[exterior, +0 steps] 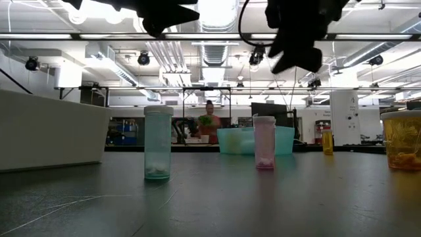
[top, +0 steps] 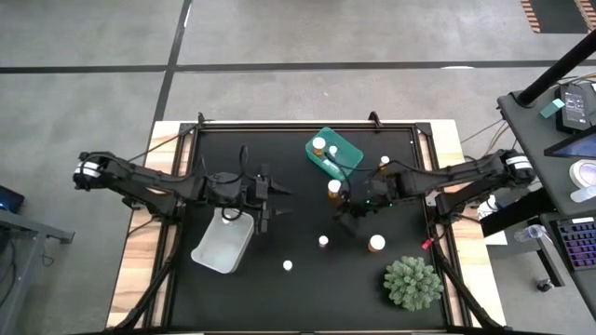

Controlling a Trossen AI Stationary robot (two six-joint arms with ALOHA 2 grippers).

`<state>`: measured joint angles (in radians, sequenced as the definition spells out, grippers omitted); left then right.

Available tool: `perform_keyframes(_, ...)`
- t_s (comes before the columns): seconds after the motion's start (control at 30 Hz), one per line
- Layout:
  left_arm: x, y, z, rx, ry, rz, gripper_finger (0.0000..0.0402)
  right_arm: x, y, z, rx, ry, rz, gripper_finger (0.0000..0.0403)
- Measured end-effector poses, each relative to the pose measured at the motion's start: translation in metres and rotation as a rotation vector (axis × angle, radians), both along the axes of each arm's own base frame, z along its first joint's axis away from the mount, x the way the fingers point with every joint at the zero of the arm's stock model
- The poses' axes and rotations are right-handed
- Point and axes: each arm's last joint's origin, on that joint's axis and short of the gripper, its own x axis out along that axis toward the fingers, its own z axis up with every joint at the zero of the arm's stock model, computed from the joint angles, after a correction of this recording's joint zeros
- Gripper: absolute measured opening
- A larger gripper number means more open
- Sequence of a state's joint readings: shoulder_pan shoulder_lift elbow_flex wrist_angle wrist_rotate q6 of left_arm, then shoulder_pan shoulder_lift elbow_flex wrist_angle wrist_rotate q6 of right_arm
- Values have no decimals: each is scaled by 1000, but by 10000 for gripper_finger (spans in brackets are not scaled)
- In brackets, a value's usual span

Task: Pick and place medicine bottles into bin by pill shape (circle, oval)
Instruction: Put the top orange capsule bottle into the blue bin

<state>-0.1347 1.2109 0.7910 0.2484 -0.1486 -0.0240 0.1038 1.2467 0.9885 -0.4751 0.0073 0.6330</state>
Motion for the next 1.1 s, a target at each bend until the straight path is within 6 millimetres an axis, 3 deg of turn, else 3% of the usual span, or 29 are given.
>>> perform_keyframes(0.27, -1, -25, -2, -53, -17, 14, 206, -13, -2, -1, -155, 260, -154, 176)
perform_keyframes(0.47, -8, -29, 1, 42, -2, 42, 206, -15, -9, 11, -243, 267, -266, 176)
perform_keyframes(0.73, -28, -20, 1, 167, 100, 131, 206, 19, -14, 1, -230, 264, -324, 218)
perform_keyframes(0.93, -46, -13, 10, 259, 57, 194, 206, 47, -31, -15, -256, 328, -503, 276)
perform_keyframes(1.1, -66, -14, 5, 255, 34, 166, 206, 55, -36, -28, -218, 431, -635, 308)
